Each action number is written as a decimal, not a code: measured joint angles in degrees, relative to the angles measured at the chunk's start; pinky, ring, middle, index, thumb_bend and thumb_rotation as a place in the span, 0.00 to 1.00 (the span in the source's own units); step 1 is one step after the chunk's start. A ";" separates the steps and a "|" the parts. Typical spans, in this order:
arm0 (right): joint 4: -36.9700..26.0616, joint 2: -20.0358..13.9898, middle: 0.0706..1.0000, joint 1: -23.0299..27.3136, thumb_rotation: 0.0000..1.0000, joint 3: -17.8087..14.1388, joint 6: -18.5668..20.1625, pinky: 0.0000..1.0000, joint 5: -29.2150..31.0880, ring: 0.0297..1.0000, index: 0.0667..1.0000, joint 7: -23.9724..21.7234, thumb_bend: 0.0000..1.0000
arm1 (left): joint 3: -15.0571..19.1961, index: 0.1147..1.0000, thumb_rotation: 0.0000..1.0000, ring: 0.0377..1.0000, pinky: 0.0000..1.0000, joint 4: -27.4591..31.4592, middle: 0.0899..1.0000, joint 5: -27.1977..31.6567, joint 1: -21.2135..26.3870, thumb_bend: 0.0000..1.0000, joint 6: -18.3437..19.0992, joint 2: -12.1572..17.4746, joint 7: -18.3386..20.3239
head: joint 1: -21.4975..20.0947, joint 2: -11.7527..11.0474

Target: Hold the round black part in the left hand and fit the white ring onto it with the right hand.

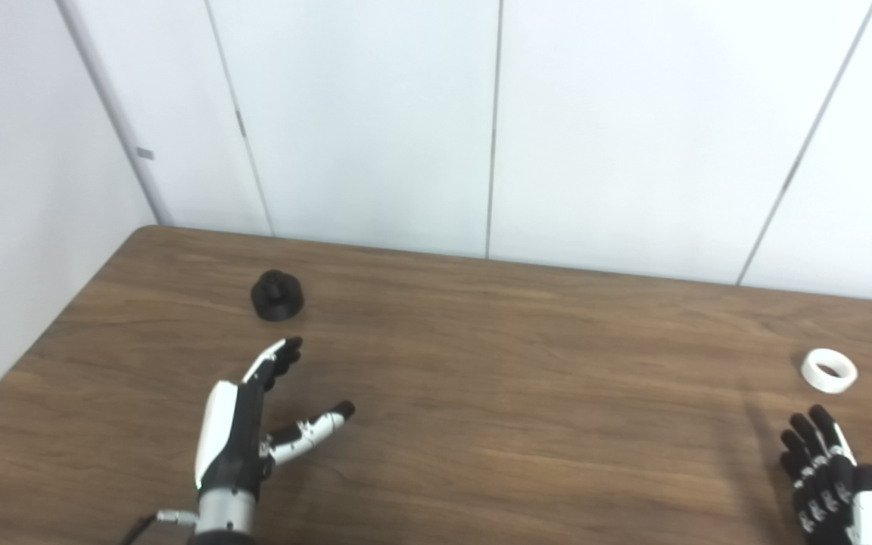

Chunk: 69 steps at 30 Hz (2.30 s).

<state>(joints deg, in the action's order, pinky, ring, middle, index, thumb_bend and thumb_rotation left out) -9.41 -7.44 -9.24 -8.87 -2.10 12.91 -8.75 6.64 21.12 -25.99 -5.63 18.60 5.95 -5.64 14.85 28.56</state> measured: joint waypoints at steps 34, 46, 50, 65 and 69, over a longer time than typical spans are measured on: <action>0.01 -0.01 0.94 -0.11 1.00 0.16 0.02 0.98 -0.57 0.96 0.95 0.03 0.56 | -3.53 0.82 0.44 0.97 1.00 -31.88 0.92 -14.41 21.34 0.89 7.24 16.92 -2.73 | -0.70 0.62; -0.01 0.02 0.94 -0.15 1.00 0.19 0.02 0.97 -0.68 0.94 0.95 0.04 0.55 | -6.14 0.79 0.43 0.95 1.00 -42.50 0.89 -12.66 28.61 0.91 7.40 17.98 -2.79 | -1.23 0.53; -0.02 0.02 0.94 -0.18 1.00 0.17 0.02 0.96 -0.66 0.94 0.94 0.04 0.55 | -6.36 0.76 0.41 0.94 1.00 -45.29 0.88 -10.69 30.29 0.91 7.15 17.98 -2.89 | -1.67 0.79; -0.18 0.01 0.93 -0.41 1.00 0.08 0.02 0.98 -0.46 0.93 0.94 0.01 0.54 | -7.62 0.77 0.35 0.94 1.00 -48.07 0.88 -6.04 32.68 0.88 6.18 17.98 -3.06 | -1.58 1.32; -0.20 0.02 0.93 -0.43 1.00 0.09 0.02 0.96 -0.45 0.92 0.93 0.01 0.53 | -7.60 0.78 0.33 0.95 1.00 -48.12 0.89 -4.43 32.94 0.88 6.18 17.90 -3.03 | -1.76 1.32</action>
<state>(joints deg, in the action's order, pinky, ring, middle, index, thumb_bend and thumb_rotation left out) -9.61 -7.42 -9.67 -8.78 -2.08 12.46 -8.74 -0.96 -27.00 -30.42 27.31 24.77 23.85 -8.67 13.10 29.88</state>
